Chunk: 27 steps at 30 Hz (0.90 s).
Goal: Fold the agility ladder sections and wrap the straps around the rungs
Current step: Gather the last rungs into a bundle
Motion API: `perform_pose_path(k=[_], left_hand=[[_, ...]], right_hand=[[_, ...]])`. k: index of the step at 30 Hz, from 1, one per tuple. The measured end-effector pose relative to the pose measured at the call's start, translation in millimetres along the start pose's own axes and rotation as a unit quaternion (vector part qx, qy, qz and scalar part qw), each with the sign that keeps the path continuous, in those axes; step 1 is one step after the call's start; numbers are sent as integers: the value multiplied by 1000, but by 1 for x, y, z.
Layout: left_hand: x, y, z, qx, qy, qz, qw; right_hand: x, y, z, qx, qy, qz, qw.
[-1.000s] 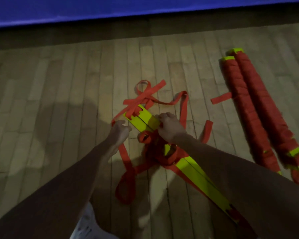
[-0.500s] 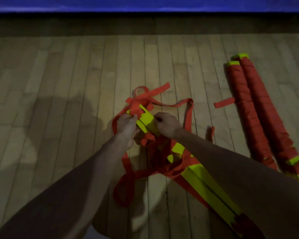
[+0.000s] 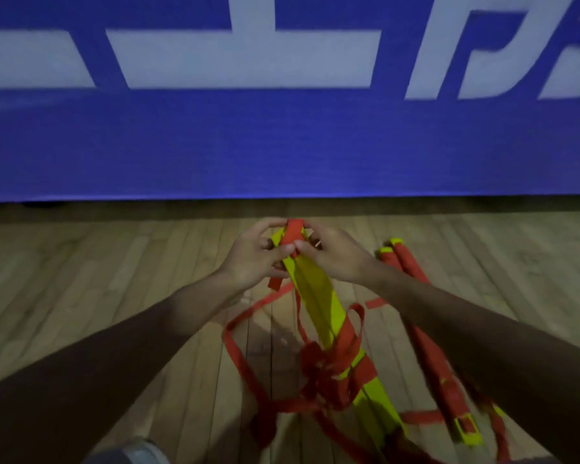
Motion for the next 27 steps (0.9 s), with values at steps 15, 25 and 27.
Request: perform_pose_path(k=[15,25,27], left_hand=[[-46,-45,94,223,-93,-87,966],[-31,-43,95,218,-45,-85,971],[-31,-41,101,204,-55,-70,975]], right_hand=[[-74,59,-70,2,26,21,999],[-75,67,-48,109,-55,72,990],[-74,74,-49,137,-64,96,984]])
Point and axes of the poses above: each hand's wrist, its own x-axis towards the middle knuckle, its own y-axis out of the back of the hand, z = x × y, the point moved 9 cm from there along x, towards the middle knuckle, and after that the axes turned 10 degrees about -z, right-handed, at the moved point
